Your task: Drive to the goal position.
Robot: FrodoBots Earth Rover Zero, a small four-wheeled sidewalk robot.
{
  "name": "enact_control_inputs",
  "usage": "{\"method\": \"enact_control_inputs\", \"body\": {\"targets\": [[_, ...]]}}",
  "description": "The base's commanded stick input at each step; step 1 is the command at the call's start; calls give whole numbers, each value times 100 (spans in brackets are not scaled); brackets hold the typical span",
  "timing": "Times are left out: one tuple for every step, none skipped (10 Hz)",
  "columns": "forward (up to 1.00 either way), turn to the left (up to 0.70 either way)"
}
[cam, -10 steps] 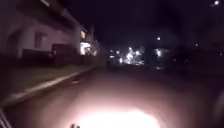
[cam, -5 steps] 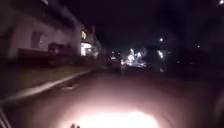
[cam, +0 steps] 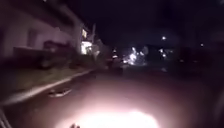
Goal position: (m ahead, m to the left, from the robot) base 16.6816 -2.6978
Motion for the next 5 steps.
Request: {"method": "enact_control_inputs", "body": {"targets": [[100, 0], [100, 0], [100, 0], [100, 0], [100, 0]]}}
